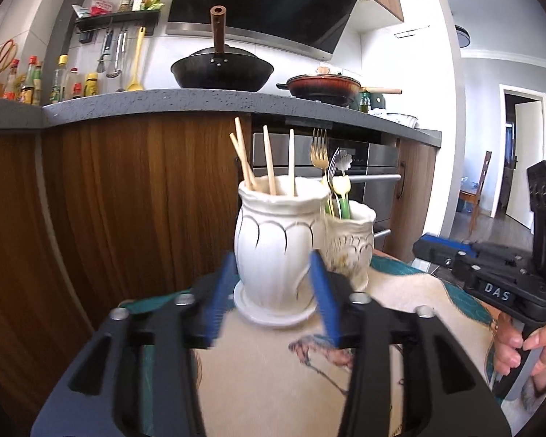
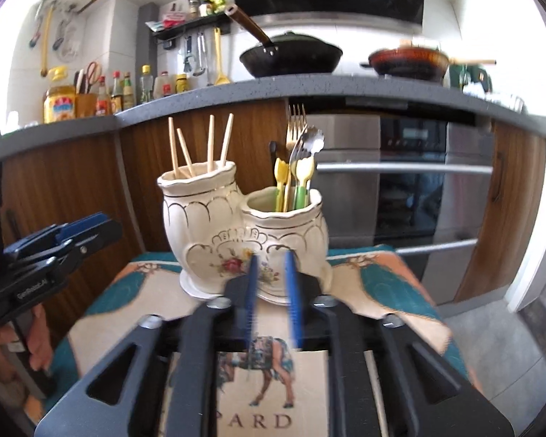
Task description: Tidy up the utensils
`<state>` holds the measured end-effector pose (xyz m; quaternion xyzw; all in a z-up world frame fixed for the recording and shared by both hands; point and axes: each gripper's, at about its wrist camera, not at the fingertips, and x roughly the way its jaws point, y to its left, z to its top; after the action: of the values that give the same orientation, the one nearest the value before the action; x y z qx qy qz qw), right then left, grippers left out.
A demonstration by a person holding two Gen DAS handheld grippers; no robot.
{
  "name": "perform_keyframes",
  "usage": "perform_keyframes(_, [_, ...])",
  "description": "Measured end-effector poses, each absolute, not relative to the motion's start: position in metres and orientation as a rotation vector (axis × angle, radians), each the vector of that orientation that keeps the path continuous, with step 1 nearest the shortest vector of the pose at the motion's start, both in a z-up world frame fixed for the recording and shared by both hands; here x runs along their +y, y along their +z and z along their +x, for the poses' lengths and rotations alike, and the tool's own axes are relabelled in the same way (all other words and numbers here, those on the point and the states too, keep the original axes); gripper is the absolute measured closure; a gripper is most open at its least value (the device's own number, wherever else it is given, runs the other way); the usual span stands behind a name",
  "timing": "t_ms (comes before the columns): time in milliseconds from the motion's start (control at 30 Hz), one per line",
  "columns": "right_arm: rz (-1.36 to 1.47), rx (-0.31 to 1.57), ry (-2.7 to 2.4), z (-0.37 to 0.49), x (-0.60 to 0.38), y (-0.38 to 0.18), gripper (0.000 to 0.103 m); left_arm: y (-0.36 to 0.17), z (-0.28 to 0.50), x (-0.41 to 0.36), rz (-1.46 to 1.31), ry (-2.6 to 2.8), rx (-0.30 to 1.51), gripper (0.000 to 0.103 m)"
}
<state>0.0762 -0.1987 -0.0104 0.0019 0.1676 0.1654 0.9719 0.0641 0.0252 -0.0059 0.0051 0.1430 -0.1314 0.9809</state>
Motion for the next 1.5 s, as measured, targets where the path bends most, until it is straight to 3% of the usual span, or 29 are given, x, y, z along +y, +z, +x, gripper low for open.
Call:
perform_keyframes(100, [0.000,0.316,0.324,0.068,-0.201,-0.010,0.059,-0.007,0.052,0.025,0.021,-0.251,0.271,0.044])
perform_keyframes(300, [-0.034,0.223,0.298,0.054,-0.206,-0.006,0.025,-0.008,0.034,0.029,0.002,-0.244,0.245,0.013])
perform_keyframes(333, [-0.044,0.208,0.295,0.052,-0.206,-0.006,0.023,-0.009,0.031,0.029,0.004,-0.236,0.242,0.009])
perform_keyframes(600, [-0.057,0.197,0.304,0.053,-0.204,-0.009,0.008,-0.011,0.034,0.034,-0.015,-0.205,0.265,0.006])
perform_keyframes(1500, [-0.050,0.227,0.306,0.058,-0.203,-0.012,0.006,-0.013,0.032,0.022,0.049,-0.213,0.275,0.006])
